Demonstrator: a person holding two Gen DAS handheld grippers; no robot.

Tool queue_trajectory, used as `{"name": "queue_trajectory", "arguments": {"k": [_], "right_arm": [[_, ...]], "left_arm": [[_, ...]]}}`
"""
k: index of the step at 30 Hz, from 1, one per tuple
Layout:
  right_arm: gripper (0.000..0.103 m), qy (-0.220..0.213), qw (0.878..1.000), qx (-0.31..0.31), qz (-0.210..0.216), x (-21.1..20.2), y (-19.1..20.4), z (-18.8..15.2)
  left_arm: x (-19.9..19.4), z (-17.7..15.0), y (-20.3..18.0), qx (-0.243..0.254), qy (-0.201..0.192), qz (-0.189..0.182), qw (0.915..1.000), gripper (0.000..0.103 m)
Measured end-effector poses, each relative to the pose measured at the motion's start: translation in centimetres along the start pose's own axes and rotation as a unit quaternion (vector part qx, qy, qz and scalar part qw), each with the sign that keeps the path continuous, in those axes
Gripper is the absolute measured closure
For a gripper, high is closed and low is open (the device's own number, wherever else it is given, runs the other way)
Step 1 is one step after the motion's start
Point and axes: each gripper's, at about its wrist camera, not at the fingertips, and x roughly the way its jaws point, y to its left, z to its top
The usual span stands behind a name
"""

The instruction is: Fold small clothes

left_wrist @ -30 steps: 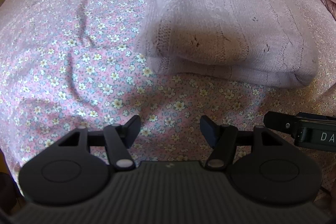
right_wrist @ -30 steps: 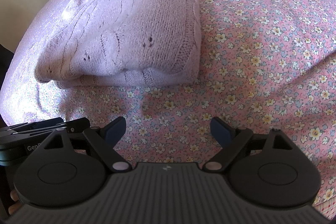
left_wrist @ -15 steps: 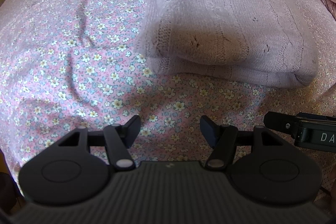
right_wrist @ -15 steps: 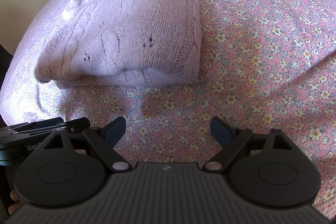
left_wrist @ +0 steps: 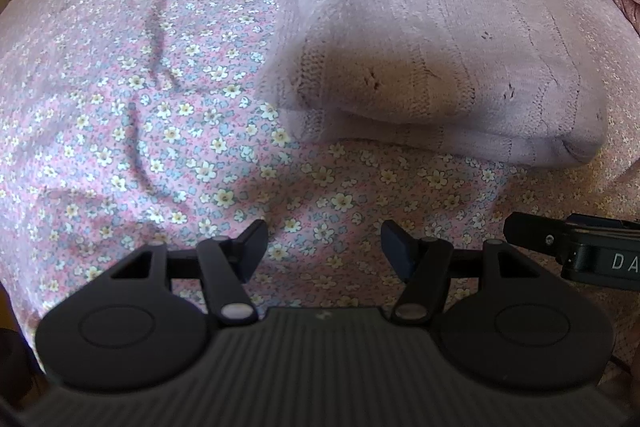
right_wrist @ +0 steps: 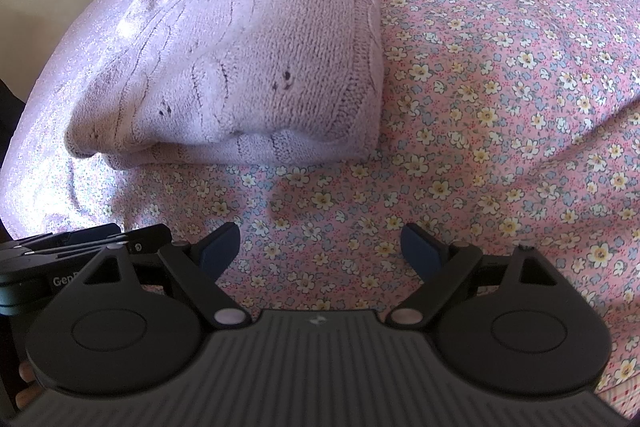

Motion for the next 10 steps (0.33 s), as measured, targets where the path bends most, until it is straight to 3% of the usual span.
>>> {"name": "queue_trajectory", "arguments": {"k": [10], "right_arm": [[0.011, 0.001, 1.000, -0.002, -0.001, -0.05, 0.08, -0.08]], "left_arm": [[0.47, -0.06, 0.25, -0.001, 0.012, 0.002, 0.9999, 0.039]]}}
